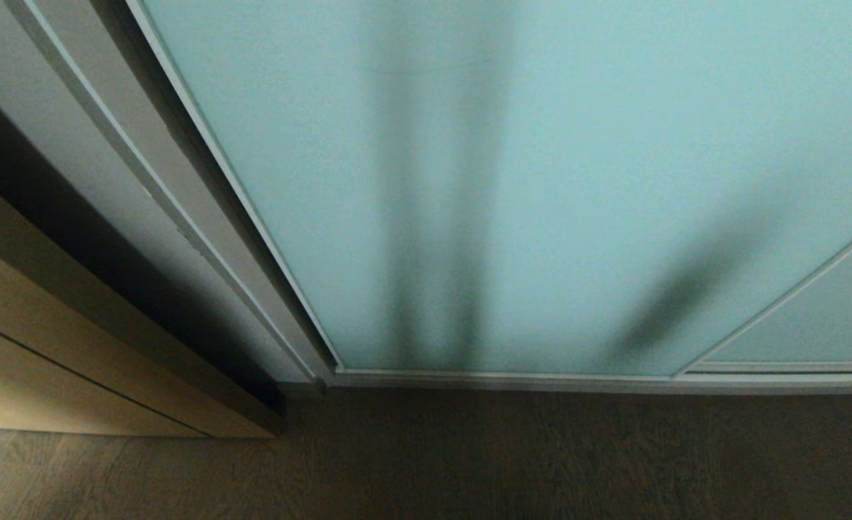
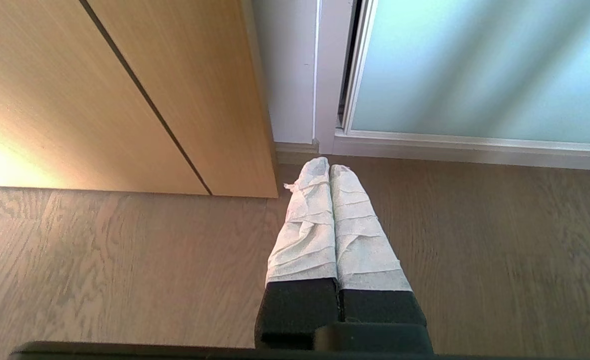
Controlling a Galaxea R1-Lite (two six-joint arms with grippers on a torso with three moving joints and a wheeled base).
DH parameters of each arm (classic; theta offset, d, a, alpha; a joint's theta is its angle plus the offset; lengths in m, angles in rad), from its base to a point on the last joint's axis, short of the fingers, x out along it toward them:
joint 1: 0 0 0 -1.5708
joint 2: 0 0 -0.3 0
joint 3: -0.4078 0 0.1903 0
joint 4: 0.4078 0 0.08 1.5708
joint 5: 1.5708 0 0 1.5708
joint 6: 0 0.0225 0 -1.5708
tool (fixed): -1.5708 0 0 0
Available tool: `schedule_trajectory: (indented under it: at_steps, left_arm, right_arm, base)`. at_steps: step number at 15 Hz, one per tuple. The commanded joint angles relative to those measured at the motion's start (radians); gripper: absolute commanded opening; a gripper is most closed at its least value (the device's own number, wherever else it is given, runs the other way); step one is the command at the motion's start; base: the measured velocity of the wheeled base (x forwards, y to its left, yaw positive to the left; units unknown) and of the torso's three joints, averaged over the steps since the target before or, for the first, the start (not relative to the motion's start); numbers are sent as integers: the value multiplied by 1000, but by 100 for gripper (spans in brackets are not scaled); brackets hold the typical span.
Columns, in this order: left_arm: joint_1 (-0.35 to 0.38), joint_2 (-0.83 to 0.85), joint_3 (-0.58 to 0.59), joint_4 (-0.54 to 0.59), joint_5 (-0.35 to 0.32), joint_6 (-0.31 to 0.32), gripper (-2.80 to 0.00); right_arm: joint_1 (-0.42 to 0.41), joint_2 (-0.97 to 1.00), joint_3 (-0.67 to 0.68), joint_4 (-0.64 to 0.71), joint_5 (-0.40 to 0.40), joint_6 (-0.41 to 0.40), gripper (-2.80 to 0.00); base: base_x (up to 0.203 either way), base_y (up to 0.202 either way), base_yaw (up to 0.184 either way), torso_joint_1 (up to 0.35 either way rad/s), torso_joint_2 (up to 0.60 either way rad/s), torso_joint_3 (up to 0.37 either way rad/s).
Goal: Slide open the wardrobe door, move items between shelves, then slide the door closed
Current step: Open the door
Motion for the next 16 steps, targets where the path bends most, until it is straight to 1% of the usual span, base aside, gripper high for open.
schedule_trajectory:
  at_steps: [1,2,3,5,8,10,11,12,13,14,16]
  left_arm:
    - [0,1,0,-1,0,0,-280]
    - [0,1,0,-1,-1,0,-280]
    - [0,1,0,2,-2,13,-280]
    - [0,1,0,-1,-1,2,-280]
    - [0,1,0,4,-1,13,-280]
    - [0,1,0,1,-1,8,-280]
    - [0,0,-1,-7,-1,15,-280]
    - [0,1,-5,-57,-3,15,-280]
    - [0,1,-23,-113,-9,12,-280]
    - [0,1,-56,-132,-19,14,-280]
    - [0,14,-168,-136,-52,24,-280]
  right_arm:
    - [0,-2,0,0,0,0,-280]
    - [0,-2,0,0,0,0,-280]
    - [0,-2,0,0,0,0,-280]
    - [0,-2,0,0,0,0,-280]
    - [0,-2,0,0,0,0,-280]
    - [0,-3,0,0,0,0,-280]
    - [0,-2,0,0,0,0,-280]
    - [0,-2,0,0,0,0,-280]
    - [0,-2,0,0,0,0,-280]
    - [0,-3,0,0,0,0,-280]
    - [0,-3,0,0,0,0,-280]
  base:
    - [0,0,0,0,0,0]
    - [0,0,0,0,0,0]
    - [0,0,0,0,0,0]
    - [0,0,0,0,0,0]
    - [0,0,0,0,0,0]
    - [0,0,0,0,0,0]
    - [0,0,0,0,0,0]
    - [0,0,0,0,0,0]
    - [0,0,0,0,0,0]
    - [0,0,0,0,0,0]
    - [0,0,0,0,0,0]
